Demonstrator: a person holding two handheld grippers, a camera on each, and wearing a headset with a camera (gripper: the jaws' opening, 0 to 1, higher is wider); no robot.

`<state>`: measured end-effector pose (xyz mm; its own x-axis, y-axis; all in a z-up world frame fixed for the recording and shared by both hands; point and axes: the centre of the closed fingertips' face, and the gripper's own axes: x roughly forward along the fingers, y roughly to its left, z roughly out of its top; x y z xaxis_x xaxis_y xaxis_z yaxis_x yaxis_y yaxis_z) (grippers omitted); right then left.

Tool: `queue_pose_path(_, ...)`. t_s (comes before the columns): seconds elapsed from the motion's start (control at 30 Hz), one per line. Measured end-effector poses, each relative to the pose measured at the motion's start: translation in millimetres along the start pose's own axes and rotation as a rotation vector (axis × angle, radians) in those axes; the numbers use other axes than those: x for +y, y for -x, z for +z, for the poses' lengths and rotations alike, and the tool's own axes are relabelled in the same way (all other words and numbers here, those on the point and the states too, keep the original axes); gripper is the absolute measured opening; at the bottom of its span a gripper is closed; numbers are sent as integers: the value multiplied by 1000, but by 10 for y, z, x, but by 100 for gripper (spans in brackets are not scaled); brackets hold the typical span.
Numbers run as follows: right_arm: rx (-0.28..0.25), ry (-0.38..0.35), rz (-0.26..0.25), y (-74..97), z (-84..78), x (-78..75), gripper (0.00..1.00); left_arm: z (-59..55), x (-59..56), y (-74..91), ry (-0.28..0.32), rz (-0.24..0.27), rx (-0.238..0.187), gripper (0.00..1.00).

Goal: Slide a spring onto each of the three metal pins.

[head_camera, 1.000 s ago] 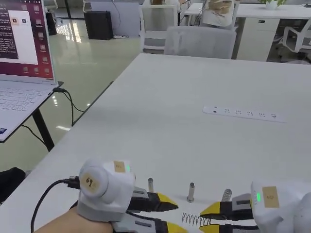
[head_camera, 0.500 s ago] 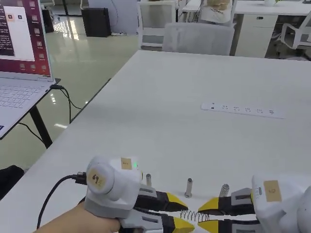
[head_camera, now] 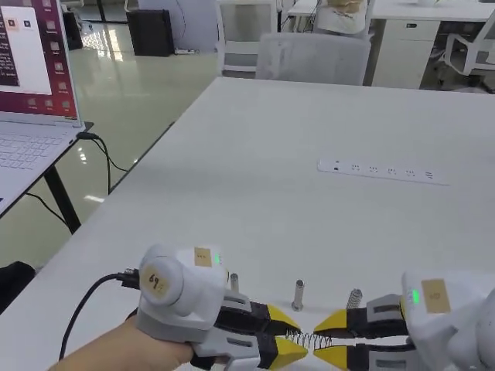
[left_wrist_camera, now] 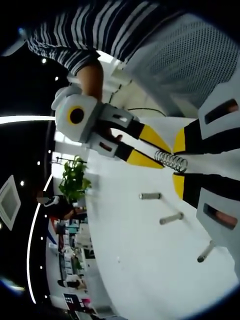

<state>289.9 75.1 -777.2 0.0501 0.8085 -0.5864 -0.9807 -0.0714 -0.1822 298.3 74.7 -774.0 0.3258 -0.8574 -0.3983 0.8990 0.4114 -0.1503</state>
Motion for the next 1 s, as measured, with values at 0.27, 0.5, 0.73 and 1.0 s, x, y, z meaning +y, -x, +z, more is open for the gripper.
queue_pose_path(0.27,-3,-9,3,16,-4,14,7,5,-45,11,-24,-25,-1,3)
queue_pose_path(0.5,-3,-12,0,24,-18,15,8,4,-51,1,-38,-37,10,2)
queue_pose_path(0.73,5,-6,-17,18,-41,15,9,-20,-64,-8,-44,-51,27,2)
queue_pose_path(1.0,28,-22,-17,72,-142,-18,10,4,-36,9,-42,-53,27,2)
